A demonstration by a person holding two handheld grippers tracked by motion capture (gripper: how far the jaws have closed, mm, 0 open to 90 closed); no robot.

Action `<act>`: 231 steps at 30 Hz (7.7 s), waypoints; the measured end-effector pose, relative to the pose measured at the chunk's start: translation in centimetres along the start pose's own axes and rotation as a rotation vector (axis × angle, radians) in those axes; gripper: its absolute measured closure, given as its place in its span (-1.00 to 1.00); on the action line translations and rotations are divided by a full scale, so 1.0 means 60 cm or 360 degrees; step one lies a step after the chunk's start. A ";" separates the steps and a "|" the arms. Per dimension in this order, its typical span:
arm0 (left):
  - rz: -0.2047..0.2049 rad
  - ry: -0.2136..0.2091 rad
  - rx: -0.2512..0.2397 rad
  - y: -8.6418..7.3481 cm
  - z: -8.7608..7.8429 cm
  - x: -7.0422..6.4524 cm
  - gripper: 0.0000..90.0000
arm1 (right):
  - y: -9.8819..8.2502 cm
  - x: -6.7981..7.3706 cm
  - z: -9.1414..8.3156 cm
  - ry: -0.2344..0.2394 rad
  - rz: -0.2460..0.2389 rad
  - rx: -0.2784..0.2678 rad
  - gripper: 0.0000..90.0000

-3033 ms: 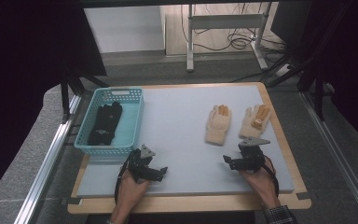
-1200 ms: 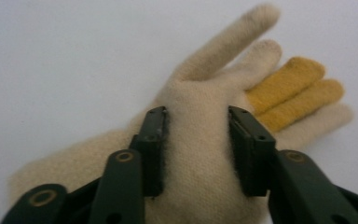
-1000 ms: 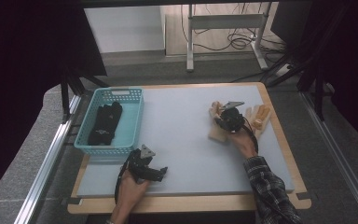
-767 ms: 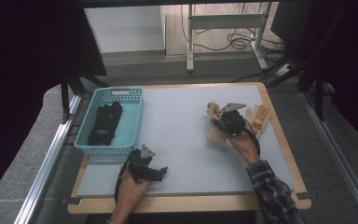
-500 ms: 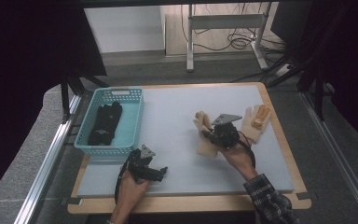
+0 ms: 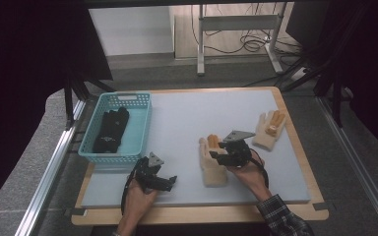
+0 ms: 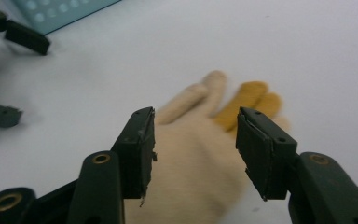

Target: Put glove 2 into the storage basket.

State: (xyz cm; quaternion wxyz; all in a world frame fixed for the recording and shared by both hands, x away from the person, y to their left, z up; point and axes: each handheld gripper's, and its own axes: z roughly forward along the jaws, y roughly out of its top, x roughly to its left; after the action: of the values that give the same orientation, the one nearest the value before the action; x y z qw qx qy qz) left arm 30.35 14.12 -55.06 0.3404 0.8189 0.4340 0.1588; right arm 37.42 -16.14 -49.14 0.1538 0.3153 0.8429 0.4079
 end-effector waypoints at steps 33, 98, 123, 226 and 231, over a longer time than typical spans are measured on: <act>-0.0008 -0.0004 0.0000 0.000 0.000 0.000 -1.00 | -0.054 -0.286 -0.077 -0.0572 0.0314 0.0067 0.03; -0.0007 -0.0003 0.0001 0.000 0.000 0.000 -1.00 | -0.002 -0.106 -0.113 -0.0006 0.0063 -0.0144 0.24; -0.0007 -0.0002 0.0000 0.000 0.000 0.000 -1.00 | -0.007 -0.011 -0.009 0.0313 -0.0083 -0.0011 0.21; -0.0005 -0.0003 0.0004 0.000 0.000 0.000 -1.00 | -0.085 -0.021 -0.047 -0.0036 -0.0048 0.0060 -0.54; -0.0011 -0.0003 -0.0002 0.000 0.001 0.000 -1.00 | -0.103 -0.040 -0.056 -0.0076 -0.0015 0.0088 -0.73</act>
State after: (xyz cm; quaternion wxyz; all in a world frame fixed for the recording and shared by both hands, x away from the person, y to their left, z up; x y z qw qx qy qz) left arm 30.36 14.08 -55.10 0.3418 0.8173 0.4365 0.1571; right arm 35.01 -22.58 -51.88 0.1671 0.3252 0.8514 0.3761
